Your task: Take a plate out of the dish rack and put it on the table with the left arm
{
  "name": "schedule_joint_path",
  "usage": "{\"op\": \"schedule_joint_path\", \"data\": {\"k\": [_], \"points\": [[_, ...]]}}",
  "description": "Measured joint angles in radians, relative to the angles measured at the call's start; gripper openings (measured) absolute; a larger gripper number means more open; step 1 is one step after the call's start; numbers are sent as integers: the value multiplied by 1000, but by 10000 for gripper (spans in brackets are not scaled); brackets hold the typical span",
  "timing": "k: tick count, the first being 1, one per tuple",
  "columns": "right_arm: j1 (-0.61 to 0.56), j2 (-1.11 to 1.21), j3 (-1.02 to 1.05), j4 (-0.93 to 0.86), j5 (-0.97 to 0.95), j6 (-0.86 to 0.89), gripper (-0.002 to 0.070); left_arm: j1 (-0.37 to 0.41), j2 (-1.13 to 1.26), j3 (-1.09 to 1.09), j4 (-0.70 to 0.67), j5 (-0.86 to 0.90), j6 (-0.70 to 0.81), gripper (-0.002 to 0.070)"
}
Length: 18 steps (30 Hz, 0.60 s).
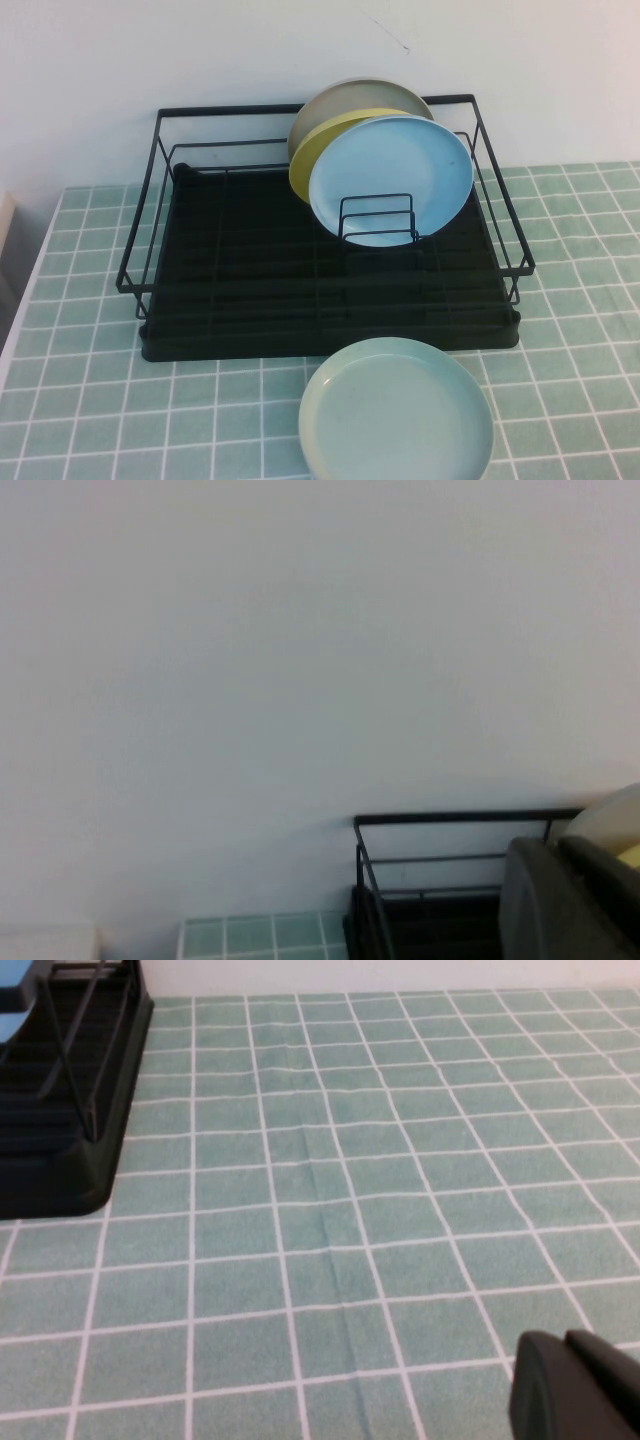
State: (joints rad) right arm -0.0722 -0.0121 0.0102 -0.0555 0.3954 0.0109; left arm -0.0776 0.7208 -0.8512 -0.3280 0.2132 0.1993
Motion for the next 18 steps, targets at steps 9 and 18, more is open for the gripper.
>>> {"op": "schedule_joint_path", "data": {"k": [9, 18], "points": [[0, 0, 0, 0, 0, 0, -2, 0, 151, -6, -221, -22, 10, -3], [0, 0, 0, 0, 0, 0, -2, 0, 313, -44, -457, 12, 140, -3]]}}
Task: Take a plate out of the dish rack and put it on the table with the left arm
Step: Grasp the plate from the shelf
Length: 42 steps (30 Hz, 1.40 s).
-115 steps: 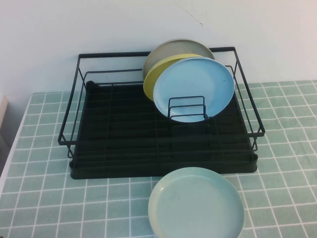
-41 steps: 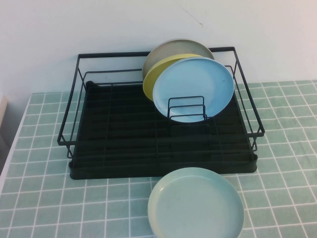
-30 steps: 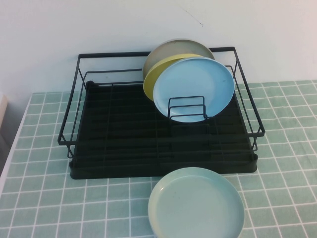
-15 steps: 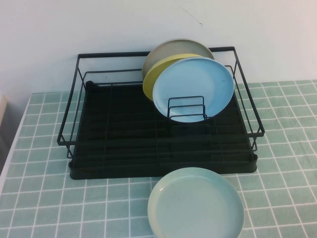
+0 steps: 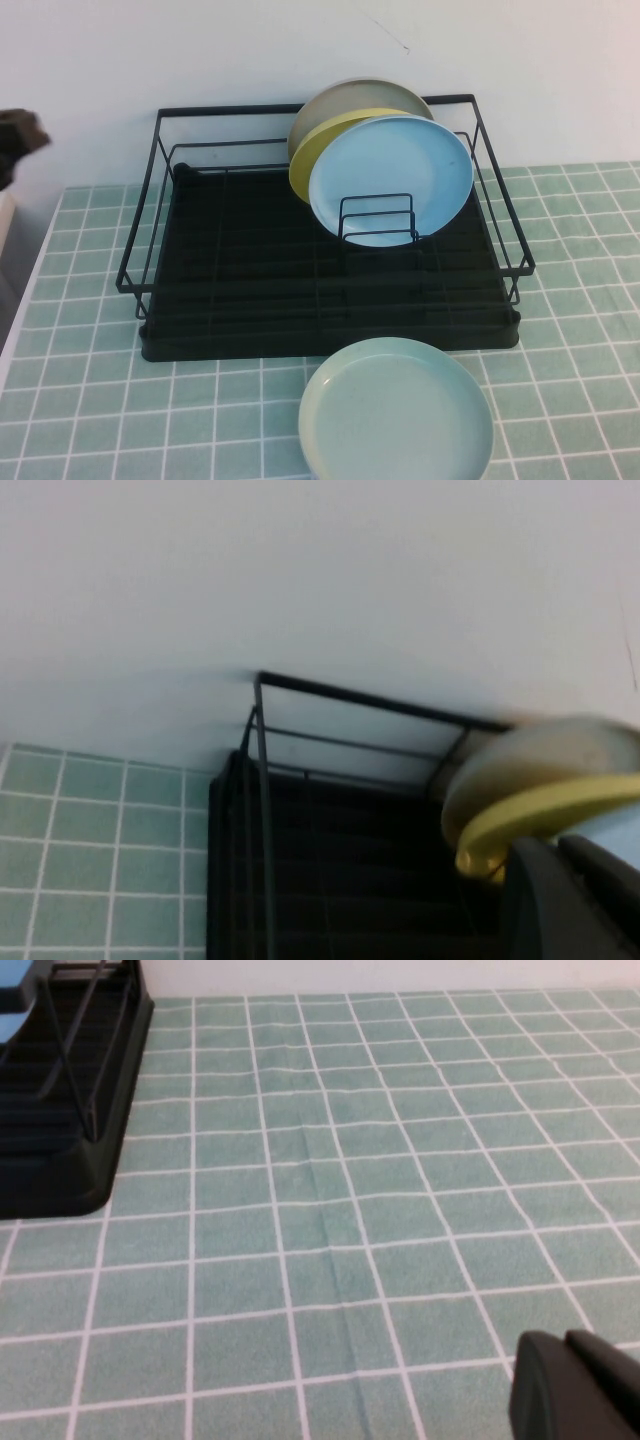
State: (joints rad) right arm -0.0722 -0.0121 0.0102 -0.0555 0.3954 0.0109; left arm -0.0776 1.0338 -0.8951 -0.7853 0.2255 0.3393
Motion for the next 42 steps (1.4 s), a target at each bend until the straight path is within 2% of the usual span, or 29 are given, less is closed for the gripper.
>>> {"op": "schedule_joint_path", "data": {"k": [5, 13, 21, 27, 30, 36, 39, 42], "points": [[0, 0, 0, 0, 0, 0, -2, 0, 150, -162, -28, 255, 291, -3], [0, 0, 0, 0, 0, 0, -2, -15, 436, -483, -81, 561, 460, -3], [0, 0, 0, 0, 0, 0, -2, -182, 592, -651, -31, 565, 577, -3], [0, 0, 0, 0, 0, 0, -2, -264, 670, -665, 40, 493, 610, 5], [0, 0, 0, 0, 0, 0, -2, -287, 698, -665, 40, 445, 619, 70], [0, 0, 0, 0, 0, 0, -2, -311, 752, -665, 36, 362, 742, 318], [0, 0, 0, 0, 0, 0, -2, -315, 781, -665, 23, 337, 779, 370], [0, 0, 0, 0, 0, 0, -2, -315, 809, -665, 15, 317, 812, 385]]}}
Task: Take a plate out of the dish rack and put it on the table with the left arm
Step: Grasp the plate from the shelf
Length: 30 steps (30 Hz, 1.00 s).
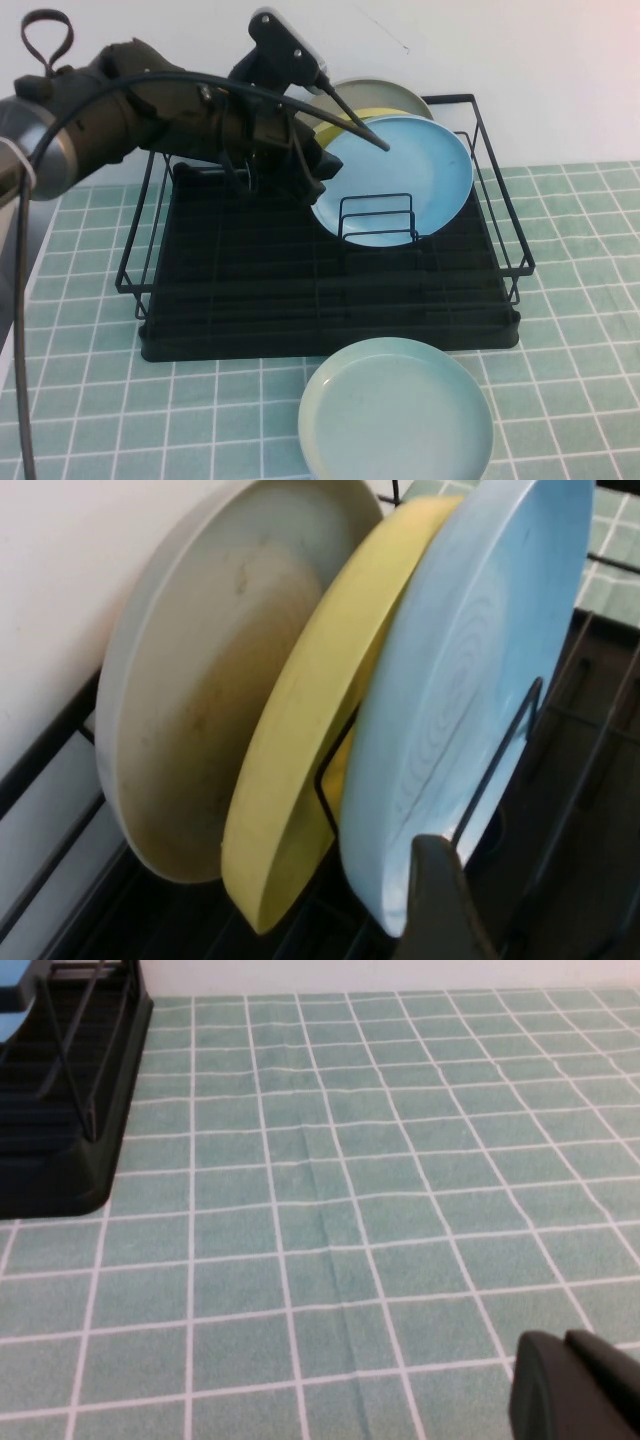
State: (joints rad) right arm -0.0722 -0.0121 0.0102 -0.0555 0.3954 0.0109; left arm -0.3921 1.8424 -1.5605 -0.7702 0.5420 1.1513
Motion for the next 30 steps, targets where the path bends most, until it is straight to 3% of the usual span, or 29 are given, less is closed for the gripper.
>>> {"op": "schedule_joint_path", "data": {"k": [18, 30], "points": [[0, 0, 0, 0, 0, 0, -2, -2, 100, 0, -121, -149, 81, 393], [0, 0, 0, 0, 0, 0, -2, -2, 150, 0, -391, -192, 286, 369]]}}
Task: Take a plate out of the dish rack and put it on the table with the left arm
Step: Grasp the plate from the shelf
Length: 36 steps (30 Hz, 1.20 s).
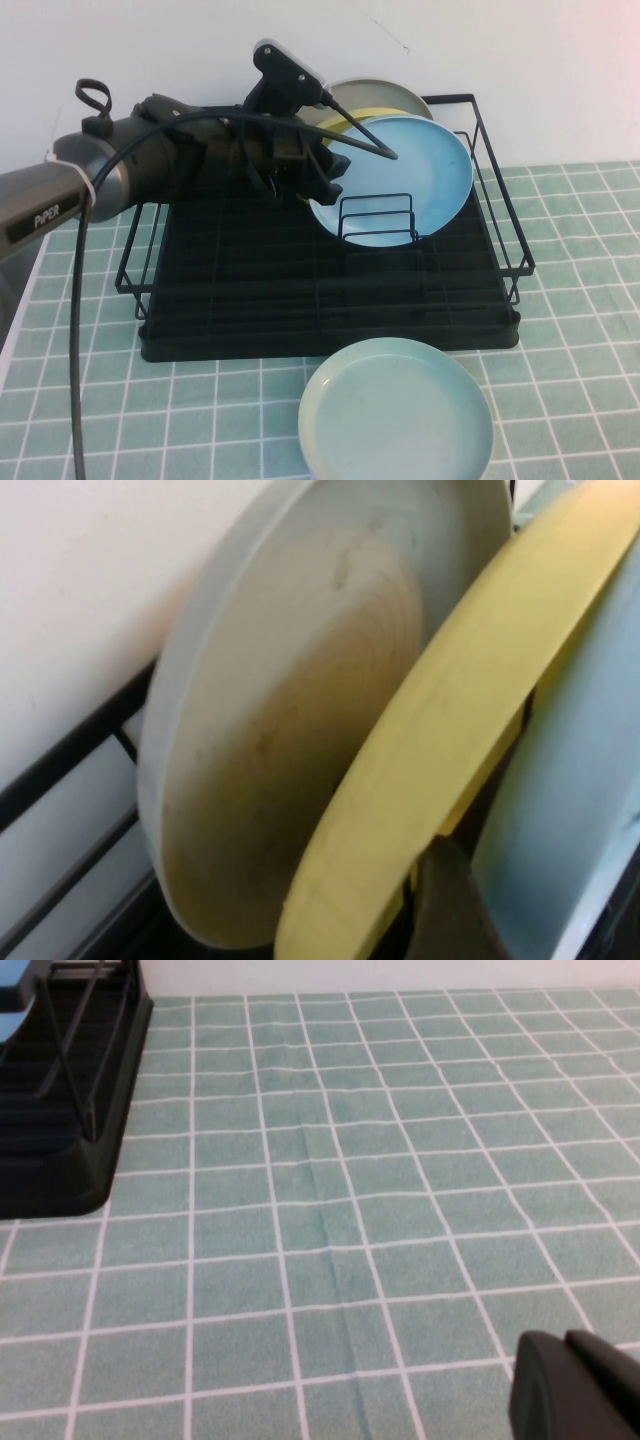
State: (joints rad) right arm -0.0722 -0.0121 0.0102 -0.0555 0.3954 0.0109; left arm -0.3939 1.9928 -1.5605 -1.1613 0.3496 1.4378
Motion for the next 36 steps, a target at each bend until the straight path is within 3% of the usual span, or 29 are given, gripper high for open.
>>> {"op": "schedule_joint_path", "data": {"k": [5, 10, 12, 23, 32, 36], "points": [[0, 0, 0, 0, 0, 0, -2, -2, 4, 0, -73, -17, 46, 285], [0, 0, 0, 0, 0, 0, -2, -2, 4, -1, -81, -11, 53, 83], [0, 0, 0, 0, 0, 0, -2, -2, 6, -1, -80, -6, 60, 46], [0, 0, 0, 0, 0, 0, -2, -2, 6, -4, -70, 30, 64, 34], [0, 0, 0, 0, 0, 0, -2, 0, -72, -4, 19, 52, 57, 33], [0, 0, 0, 0, 0, 0, -2, 0, -156, -4, 97, 64, -19, 33]]}}
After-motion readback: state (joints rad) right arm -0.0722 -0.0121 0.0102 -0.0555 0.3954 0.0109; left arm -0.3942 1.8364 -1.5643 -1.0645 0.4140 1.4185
